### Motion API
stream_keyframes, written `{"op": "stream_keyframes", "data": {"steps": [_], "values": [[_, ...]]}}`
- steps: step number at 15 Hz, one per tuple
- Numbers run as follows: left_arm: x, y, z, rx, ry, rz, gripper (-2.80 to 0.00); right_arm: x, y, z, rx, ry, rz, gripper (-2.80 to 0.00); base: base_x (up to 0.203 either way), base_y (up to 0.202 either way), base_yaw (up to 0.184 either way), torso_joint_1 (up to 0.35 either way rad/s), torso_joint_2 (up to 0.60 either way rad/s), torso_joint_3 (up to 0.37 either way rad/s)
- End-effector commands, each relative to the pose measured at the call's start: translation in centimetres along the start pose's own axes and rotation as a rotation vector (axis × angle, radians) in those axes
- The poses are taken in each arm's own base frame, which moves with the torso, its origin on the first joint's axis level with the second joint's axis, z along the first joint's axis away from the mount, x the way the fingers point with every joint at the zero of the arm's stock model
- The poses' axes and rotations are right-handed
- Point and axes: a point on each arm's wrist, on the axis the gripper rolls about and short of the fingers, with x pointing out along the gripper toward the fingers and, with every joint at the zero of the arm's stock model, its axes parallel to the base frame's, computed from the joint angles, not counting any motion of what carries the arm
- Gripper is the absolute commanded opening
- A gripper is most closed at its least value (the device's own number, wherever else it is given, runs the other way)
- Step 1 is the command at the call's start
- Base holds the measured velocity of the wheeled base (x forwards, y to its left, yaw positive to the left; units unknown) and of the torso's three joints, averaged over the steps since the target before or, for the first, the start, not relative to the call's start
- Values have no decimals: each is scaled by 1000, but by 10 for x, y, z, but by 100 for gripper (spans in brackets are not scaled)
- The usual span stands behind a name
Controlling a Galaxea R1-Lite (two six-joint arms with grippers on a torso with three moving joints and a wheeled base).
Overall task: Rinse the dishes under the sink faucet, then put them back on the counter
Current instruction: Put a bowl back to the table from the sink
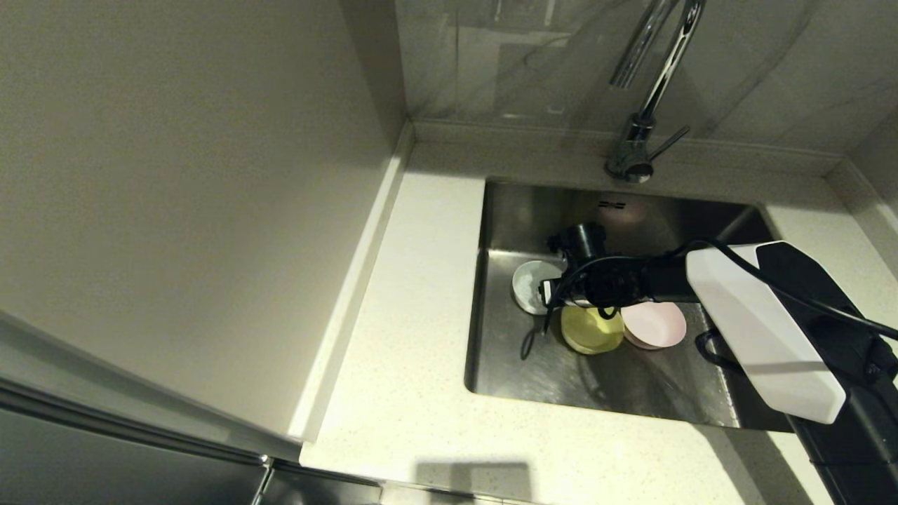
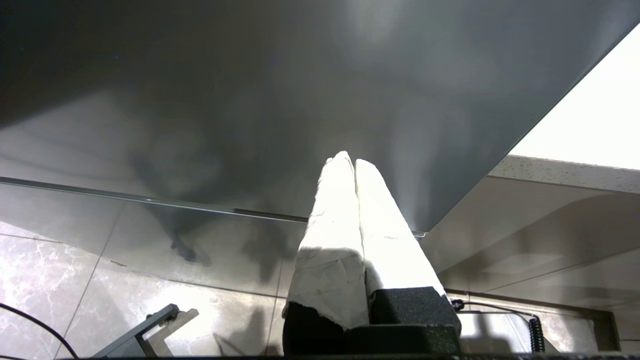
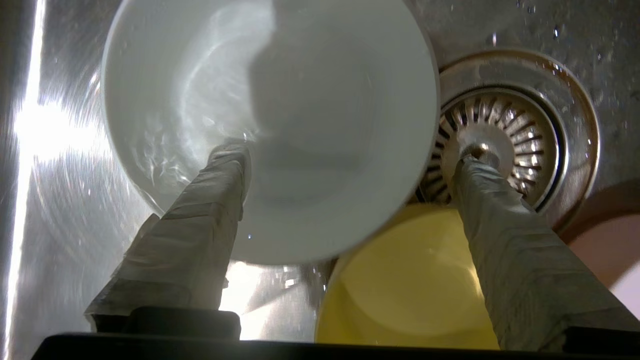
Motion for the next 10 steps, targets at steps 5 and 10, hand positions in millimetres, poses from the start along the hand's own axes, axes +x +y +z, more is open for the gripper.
{"op": "stream_keyframes", "data": {"steps": [5, 10], "values": [[0, 0, 0, -1, -2, 0, -280, 8, 4, -7, -9, 1, -2, -280, 0, 0, 0, 0, 0, 0], [0, 0, 0, -1, -2, 0, -280, 6, 4, -2, -5, -25, -1, -280, 0, 0, 0, 0, 0, 0]]}}
